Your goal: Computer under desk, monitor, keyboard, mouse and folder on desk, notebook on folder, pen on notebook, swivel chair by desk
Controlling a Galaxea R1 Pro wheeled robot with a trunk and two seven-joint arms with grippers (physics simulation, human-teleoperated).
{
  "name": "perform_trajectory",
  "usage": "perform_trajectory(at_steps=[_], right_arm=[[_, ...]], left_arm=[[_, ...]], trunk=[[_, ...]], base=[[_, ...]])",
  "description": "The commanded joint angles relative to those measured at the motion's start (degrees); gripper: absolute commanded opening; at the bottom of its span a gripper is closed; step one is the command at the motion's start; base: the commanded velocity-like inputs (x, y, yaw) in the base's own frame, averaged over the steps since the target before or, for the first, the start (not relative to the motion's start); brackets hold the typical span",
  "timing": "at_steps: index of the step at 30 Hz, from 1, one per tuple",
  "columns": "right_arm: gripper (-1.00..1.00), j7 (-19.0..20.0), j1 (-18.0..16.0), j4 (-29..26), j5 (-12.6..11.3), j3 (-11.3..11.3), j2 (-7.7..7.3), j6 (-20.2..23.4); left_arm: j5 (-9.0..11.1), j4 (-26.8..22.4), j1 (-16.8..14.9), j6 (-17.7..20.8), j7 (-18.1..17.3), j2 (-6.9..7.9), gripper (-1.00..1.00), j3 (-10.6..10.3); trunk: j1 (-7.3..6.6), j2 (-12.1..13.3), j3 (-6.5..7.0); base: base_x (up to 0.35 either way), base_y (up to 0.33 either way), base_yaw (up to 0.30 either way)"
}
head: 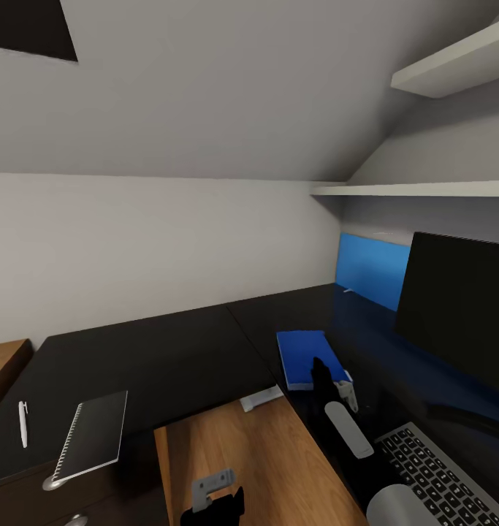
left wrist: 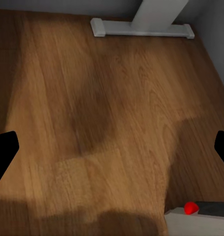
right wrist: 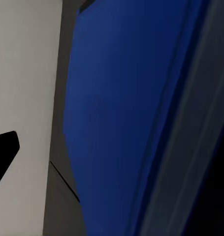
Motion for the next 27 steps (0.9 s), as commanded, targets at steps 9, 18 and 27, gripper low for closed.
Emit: perform_trajectory(at_steps=[9, 18, 27], right_arm=[[1.00, -0.3, 0.0, 0.0, -0.9, 0.1, -0.06, -0.6], [1.00, -0.3, 0.0, 0.0, -0.9, 0.2, -0.06, -0.6], [1.00, -0.3, 0.0, -0.1, -0.9, 0.2, -0.06, -0.6]], left_arm=[[0.4, -0.1, -0.1, -0.4, 0.2, 0.04, 1.00, -0.1], [0.4, -0.1, -0.1, -0.4, 0.1, 0.04, 1.00, -0.1], [0.4, -0.1, -0.1, -0.5, 0.1, 0.04, 1.00, -0.1]], trunk=[[0.00, 0.0, -0.08], [-0.44, 0.8, 0.28], [-0.44, 0.8, 0.28]], base=[[0.000, 0.000, 0.000], [0.000, 0.000, 0.000], [0.000, 0.000, 0.000]])
